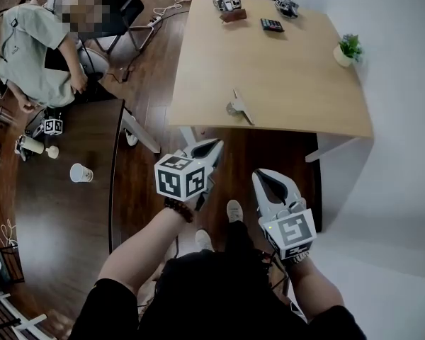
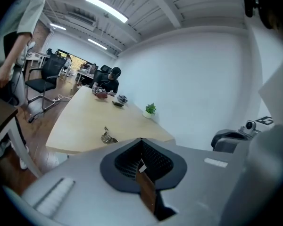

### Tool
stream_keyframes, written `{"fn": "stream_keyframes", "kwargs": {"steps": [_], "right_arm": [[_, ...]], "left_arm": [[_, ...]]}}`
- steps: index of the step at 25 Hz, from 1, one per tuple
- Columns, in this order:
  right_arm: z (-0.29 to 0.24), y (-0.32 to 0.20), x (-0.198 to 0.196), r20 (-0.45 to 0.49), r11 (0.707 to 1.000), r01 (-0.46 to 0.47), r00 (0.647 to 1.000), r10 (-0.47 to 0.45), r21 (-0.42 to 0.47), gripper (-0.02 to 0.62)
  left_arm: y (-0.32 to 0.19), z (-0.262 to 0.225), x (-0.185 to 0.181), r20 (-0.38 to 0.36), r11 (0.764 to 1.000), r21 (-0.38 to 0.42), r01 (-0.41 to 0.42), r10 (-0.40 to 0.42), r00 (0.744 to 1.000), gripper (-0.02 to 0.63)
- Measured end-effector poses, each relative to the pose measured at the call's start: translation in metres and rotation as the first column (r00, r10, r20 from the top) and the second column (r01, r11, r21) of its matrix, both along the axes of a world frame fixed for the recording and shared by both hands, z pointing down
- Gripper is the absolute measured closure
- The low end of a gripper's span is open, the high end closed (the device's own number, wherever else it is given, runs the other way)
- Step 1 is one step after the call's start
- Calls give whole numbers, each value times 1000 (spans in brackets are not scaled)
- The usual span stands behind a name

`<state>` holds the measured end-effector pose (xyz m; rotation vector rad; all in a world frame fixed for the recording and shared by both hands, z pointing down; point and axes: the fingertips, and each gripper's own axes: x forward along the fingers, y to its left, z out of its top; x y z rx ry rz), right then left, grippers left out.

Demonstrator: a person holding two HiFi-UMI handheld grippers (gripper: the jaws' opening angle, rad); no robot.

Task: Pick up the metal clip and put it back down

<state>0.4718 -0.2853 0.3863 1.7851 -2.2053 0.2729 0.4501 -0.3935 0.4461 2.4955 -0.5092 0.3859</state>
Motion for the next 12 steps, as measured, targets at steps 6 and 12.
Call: {"fn": "stream_keyframes", "kwargs": {"steps": [6, 12], "right_arm": [[-11, 26, -25, -16, 999, -35, 999, 35, 15, 607], [-16, 48, -46, -28, 998, -57, 998, 58, 24, 607]], "left_arm": [[49, -33, -21, -3, 988, 119, -99, 100, 995, 590], [83, -54, -42, -6, 970, 193, -150, 154, 988, 591]]}}
